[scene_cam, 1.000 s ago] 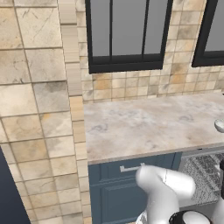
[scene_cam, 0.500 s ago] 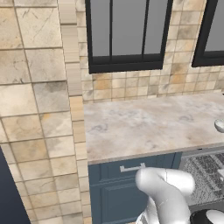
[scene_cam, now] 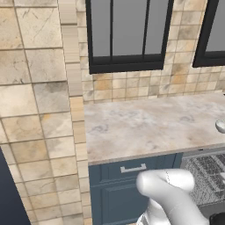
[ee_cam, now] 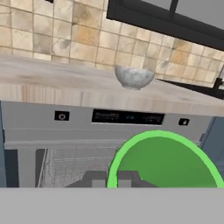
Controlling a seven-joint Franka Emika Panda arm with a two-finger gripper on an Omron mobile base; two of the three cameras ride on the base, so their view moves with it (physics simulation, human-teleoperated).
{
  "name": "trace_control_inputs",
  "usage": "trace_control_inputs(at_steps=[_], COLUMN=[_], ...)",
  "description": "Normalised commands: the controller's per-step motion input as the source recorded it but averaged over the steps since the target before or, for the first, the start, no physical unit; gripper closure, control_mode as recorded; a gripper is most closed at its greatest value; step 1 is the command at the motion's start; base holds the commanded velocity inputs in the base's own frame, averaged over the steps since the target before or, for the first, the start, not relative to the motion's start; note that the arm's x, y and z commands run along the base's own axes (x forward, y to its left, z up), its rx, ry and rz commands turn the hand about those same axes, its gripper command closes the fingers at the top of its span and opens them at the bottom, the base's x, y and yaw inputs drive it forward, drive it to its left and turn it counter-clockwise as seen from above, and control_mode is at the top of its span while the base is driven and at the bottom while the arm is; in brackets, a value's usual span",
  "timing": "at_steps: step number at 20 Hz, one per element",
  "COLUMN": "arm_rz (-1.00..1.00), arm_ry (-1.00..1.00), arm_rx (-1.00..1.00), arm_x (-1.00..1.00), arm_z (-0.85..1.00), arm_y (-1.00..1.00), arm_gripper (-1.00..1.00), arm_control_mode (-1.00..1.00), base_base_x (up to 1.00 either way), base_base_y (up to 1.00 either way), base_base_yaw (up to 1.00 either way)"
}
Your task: Pick up the cup and bowl from the counter, place them in the dishwasher, and close the dishwasher door.
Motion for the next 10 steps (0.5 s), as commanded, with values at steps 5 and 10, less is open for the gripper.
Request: trace_control_inputs(at_steps=[5,10], arm_rz=[0.0,0.0], arm_ry=[0.0,0.0], arm_rx=[0.0,0.0], arm_x=[0.22,0.18], arm_z=[-0.05,-0.3], arm_y=[-0.16,-0.08], arm_gripper=[1.0,1.0], arm_control_mode=[-1.0,-1.0], base_base_x=[0.0,0.0], base_base_y=[0.0,0.0], base_base_yaw=[0.0,0.0])
